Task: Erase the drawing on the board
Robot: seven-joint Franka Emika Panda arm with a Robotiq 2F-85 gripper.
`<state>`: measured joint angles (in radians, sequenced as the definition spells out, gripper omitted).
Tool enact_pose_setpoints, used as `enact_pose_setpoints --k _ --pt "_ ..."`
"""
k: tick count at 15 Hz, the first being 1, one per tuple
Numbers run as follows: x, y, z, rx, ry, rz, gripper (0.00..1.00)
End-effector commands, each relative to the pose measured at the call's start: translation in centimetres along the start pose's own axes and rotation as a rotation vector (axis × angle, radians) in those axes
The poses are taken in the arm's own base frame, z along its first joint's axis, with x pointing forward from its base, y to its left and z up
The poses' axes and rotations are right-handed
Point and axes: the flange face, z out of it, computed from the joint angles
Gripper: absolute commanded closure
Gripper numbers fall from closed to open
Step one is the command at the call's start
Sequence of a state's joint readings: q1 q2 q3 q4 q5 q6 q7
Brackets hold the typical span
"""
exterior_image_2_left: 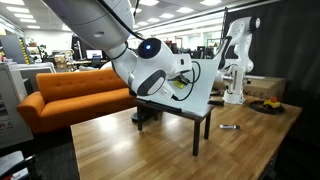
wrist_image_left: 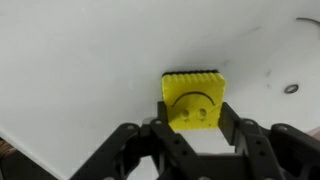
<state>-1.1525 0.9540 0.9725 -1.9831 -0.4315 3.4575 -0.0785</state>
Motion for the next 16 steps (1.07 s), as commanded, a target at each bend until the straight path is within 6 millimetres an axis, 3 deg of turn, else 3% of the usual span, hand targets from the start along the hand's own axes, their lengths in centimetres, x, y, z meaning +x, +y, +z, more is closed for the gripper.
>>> enact_pose_setpoints --k 1,6,12,16 --pt "-1.1 -1.7 1.2 0.028 -0.023 -0.021 0.73" --pt "-1.6 -3.4 1.6 0.061 -0.032 -0.036 0.73" --pt "-1.9 -3.9 1.5 0.076 -0.036 -0.056 0.73" --pt "-1.2 -4.0 1.4 0.076 -0.022 -0.053 0.73"
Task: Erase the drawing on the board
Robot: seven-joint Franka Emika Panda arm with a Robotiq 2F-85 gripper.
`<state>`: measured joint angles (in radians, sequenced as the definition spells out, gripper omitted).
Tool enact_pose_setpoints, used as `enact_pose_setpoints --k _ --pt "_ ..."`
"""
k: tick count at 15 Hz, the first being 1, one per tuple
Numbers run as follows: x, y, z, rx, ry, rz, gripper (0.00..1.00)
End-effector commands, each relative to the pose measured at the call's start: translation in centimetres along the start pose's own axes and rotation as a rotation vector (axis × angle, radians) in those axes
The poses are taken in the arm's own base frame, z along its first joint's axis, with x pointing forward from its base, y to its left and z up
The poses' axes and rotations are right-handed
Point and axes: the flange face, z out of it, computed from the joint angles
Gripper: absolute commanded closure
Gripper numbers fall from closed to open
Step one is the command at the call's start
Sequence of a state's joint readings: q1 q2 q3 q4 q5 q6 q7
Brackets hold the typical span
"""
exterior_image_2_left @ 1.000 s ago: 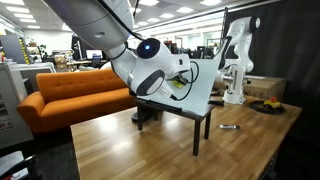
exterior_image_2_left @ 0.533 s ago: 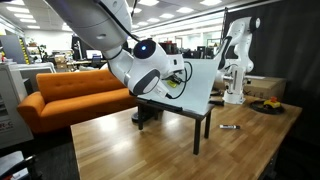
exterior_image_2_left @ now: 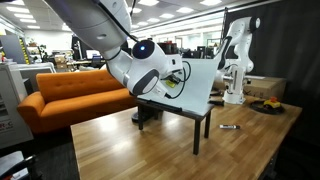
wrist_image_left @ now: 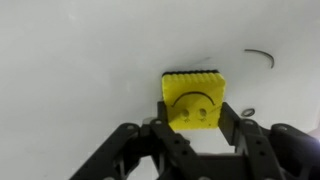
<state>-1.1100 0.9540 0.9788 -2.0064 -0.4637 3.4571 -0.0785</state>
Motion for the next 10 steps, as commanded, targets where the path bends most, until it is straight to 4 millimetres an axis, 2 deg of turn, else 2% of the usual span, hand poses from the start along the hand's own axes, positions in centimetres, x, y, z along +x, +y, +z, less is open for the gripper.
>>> enact_pose_setpoints --k 1,7,10 --pt "0.7 -0.3 0.1 0.012 0.018 -0.004 0.73" --pt "3.4 -0.5 -1.1 0.006 0.064 -0.002 0.73" --pt "4.0 -0.5 -1.6 0.009 0.078 -0.002 0.73"
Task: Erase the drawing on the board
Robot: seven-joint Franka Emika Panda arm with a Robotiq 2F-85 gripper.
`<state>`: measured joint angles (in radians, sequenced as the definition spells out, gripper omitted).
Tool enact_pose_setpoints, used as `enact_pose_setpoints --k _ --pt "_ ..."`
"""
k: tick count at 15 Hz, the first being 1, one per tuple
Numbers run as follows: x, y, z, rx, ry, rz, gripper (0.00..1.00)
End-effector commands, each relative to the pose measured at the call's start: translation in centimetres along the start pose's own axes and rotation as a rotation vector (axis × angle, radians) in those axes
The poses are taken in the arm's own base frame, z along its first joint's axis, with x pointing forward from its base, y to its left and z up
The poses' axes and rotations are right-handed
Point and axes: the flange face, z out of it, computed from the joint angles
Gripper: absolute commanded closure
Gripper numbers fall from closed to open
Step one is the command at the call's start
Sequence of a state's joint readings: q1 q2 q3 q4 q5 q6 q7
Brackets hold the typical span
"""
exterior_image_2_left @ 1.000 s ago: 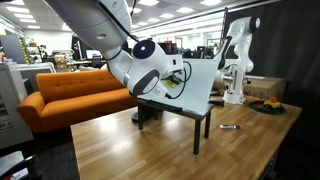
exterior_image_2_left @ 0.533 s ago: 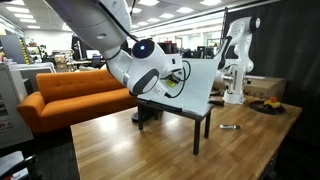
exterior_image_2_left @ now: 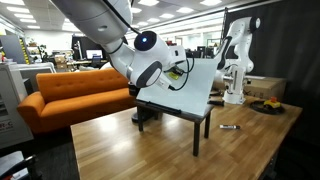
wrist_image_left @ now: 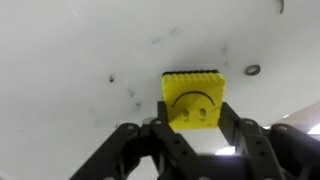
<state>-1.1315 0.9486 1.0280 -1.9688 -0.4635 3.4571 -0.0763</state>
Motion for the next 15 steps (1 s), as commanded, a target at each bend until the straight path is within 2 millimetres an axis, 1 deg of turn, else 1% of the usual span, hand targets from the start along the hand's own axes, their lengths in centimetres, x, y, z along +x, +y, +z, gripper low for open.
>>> enact_pose_setpoints --k 1,4,8,15 --pt "0.7 0.0 -0.8 0.003 0.014 0.004 0.73" --pt "1.0 0.6 -0.7 -0.006 0.021 0.004 0.73" --pt "0.9 1.0 -0.3 -0.031 0.012 0.010 0.73" --pt "0.3 0.0 1.1 -0.039 -0.013 0.007 0.73"
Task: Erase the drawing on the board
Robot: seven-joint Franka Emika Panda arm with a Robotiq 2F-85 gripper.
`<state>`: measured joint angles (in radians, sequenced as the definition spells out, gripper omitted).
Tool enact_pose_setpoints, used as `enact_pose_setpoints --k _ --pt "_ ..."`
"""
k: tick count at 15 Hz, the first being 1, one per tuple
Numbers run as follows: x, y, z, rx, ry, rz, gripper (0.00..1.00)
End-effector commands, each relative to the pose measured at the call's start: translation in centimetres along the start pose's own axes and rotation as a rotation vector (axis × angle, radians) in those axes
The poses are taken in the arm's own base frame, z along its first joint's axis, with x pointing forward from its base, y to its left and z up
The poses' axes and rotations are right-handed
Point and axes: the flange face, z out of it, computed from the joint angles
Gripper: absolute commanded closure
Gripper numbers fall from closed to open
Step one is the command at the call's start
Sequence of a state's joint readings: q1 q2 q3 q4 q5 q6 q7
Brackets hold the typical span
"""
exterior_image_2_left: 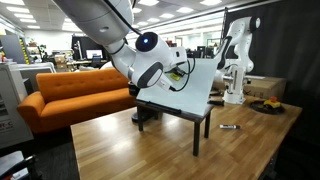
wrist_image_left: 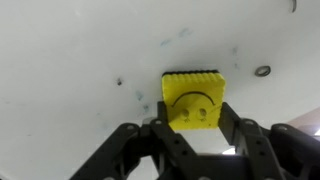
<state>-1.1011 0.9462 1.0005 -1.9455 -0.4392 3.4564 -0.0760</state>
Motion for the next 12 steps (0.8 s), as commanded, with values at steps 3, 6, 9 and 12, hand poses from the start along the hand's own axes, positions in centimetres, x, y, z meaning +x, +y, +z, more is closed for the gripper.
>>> enact_pose_setpoints --k 3,6,9,12 --pt "0.5 -0.8 0.7 -0.018 -0.005 -0.009 0.73" --pt "0.6 -1.3 1.0 -0.011 -0.004 -0.015 0.73" --pt "0.4 -1.8 1.1 -0.003 -0.010 -0.023 0.73" --pt "0.0 -2.1 1.2 0.003 -0.016 -0.029 0.73"
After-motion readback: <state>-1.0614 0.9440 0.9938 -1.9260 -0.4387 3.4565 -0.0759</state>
